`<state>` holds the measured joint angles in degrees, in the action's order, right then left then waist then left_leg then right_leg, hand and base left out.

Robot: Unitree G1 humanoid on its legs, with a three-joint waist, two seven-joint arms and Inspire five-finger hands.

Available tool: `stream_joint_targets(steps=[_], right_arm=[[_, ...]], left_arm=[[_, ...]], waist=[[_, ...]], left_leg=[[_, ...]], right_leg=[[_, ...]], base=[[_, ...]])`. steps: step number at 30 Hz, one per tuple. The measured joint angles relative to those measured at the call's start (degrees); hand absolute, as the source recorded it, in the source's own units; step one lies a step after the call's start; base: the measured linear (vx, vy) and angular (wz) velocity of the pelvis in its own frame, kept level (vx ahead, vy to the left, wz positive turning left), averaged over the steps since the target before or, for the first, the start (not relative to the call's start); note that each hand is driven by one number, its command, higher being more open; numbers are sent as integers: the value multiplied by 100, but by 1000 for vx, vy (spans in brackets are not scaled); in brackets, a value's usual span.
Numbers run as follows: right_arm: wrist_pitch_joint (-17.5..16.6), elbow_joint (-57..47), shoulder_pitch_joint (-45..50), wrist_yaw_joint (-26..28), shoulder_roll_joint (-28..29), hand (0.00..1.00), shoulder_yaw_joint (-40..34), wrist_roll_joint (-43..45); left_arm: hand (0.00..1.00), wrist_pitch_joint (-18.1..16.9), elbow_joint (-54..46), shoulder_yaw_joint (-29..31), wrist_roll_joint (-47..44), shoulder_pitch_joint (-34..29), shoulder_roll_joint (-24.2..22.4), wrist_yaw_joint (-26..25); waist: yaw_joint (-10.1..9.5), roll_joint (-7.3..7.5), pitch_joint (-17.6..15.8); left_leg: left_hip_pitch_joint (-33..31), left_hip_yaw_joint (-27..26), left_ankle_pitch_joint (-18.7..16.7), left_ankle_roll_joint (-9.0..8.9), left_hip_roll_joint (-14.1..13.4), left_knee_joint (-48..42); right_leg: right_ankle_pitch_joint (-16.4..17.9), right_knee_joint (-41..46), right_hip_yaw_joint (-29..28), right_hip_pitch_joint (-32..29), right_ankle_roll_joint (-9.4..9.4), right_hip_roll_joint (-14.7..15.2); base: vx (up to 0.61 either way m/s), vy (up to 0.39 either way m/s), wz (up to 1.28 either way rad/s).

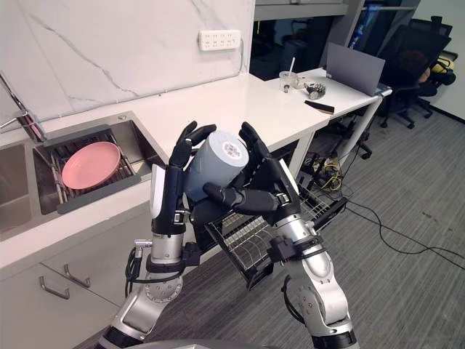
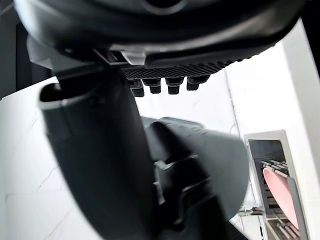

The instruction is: Walk over to the sink, pick up the cup, carry it to the dishwasher, place the cup inside the dishwasher, then close the dishwasher door

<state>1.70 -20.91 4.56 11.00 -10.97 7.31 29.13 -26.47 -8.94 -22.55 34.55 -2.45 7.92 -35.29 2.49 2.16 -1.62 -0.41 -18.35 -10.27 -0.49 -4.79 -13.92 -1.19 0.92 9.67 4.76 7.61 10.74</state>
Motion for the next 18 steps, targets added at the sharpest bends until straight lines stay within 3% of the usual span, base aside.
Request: stream_joint_targets(steps=[8, 16, 17, 18], right_arm=[[199, -17, -19, -15, 126, 100, -18, 278], [307, -21, -86, -9, 113, 100, -18, 751], [307, -21, -91, -9, 103, 0, -18, 769], [307, -21, -98, -9, 94, 0, -17, 790]], left_arm=[[0, -164, 1, -51, -250, 3, -6, 26], [0, -363, 2, -62, -810, 2, -13, 409], [0, -365, 2, -72, -857, 2, -13, 431], [0, -365, 2, -86, -883, 1, -13, 431]], waist=[[7, -14, -8], [17, -17, -8], [18, -16, -8], [18, -17, -8]], left_leg=[[-161, 34, 130, -8, 43, 19], [-293, 100, 238, 15, 106, 63], [-304, 107, 239, 17, 109, 55], [-307, 109, 240, 19, 112, 54]], right_leg=[[1, -105, 63, -103, -1, 13], [12, -87, 150, -211, -8, 62], [15, -80, 157, -218, -13, 66], [16, -77, 160, -220, -14, 69]], base=[[-53, -21, 2], [-66, -16, 5], [-49, -7, 5], [-34, -4, 3]])
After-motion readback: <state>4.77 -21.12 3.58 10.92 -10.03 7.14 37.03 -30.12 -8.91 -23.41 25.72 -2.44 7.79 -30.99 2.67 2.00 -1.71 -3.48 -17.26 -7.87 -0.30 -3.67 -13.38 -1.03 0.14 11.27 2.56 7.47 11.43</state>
